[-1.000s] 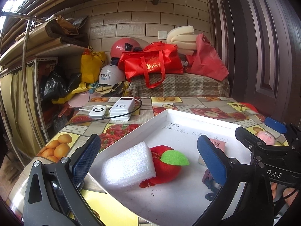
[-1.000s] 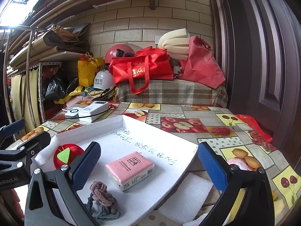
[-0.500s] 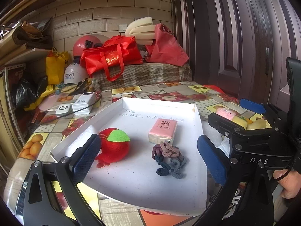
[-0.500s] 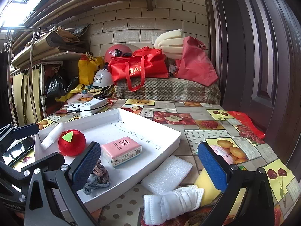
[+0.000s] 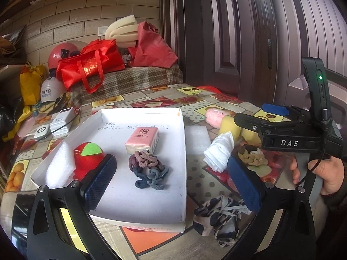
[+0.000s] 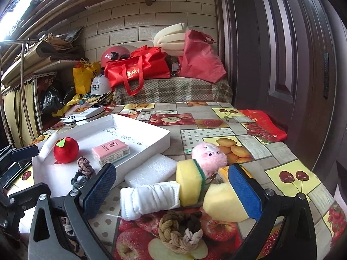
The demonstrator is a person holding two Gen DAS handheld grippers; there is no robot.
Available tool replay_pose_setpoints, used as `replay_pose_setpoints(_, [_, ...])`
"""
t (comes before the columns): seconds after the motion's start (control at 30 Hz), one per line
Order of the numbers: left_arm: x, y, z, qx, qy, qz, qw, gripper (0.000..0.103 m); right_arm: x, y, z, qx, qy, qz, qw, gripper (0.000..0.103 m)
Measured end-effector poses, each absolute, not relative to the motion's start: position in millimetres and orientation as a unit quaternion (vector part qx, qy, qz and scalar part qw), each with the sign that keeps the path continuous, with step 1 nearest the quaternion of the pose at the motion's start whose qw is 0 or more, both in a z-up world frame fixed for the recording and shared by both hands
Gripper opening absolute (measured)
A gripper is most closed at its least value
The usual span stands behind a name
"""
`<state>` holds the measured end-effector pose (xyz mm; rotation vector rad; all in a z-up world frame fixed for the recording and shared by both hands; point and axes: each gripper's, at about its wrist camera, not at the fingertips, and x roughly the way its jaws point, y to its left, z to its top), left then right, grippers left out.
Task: Organize soft objects
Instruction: 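Move both tools back toward the pile of soft items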
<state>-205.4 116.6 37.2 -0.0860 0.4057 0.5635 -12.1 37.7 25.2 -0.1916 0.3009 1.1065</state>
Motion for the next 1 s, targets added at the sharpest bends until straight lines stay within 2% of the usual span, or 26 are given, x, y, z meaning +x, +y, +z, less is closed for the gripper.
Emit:
replay_pose_setpoints(0.23, [-197,108,37,-0.048,0.213,0.21,0.953,0.103,25,23,22,-0.066,0.189,0.483,0.852,0.103])
replay_pose_setpoints(0.33, [-192,103,36,-0.047,0.223,0.179,0.957,0.103,36,20,19,-0.092,0.201,0.475,0.851,0.103])
replay_pose_setpoints(0.63, [-158,65,25,0.023,0.298,0.091,0.95,0.103,19,10,17,-0.16,0.206,0.582,0.77,0.103])
replay_pose_setpoints(1.0, [-146,74,14,-0.004,0.339,0.066,0.938,0.102,20,37,-2,-0.212,0.27,0.599,0.723,0.098])
